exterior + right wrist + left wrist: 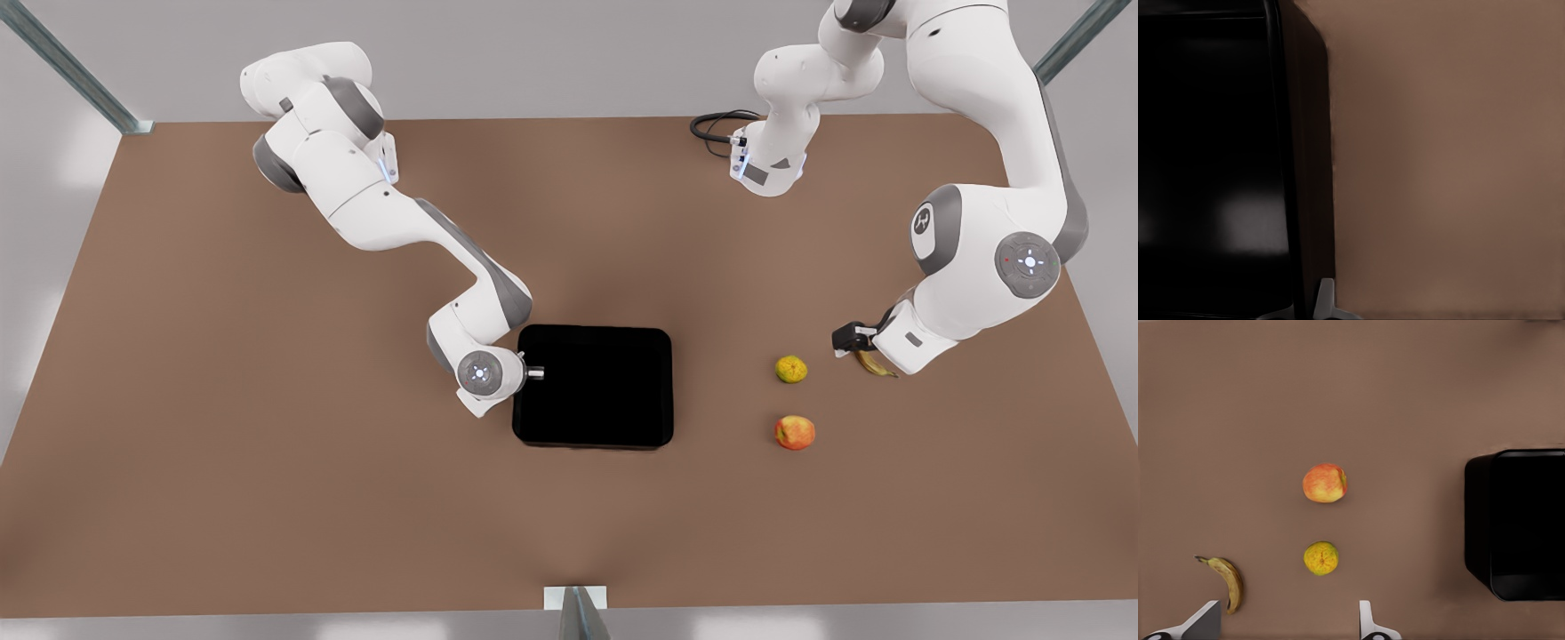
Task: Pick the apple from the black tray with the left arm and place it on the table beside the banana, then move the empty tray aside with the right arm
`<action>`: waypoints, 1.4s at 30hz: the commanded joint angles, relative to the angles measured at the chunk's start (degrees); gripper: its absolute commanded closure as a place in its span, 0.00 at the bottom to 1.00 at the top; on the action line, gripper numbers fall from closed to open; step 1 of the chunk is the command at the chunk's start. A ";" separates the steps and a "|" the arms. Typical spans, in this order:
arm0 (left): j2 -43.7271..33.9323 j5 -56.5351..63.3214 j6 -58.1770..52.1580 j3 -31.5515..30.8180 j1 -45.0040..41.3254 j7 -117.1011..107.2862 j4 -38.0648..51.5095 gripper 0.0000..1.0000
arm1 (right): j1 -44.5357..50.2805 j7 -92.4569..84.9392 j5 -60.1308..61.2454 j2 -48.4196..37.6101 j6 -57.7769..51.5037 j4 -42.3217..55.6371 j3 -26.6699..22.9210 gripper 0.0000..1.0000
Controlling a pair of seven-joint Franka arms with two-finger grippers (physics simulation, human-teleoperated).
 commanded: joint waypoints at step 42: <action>0.09 0.11 0.24 -0.11 -0.10 -0.02 -0.22 0.00 | -20.04 -73.67 -0.81 -7.12 -28.85 4.78 -28.73 0.95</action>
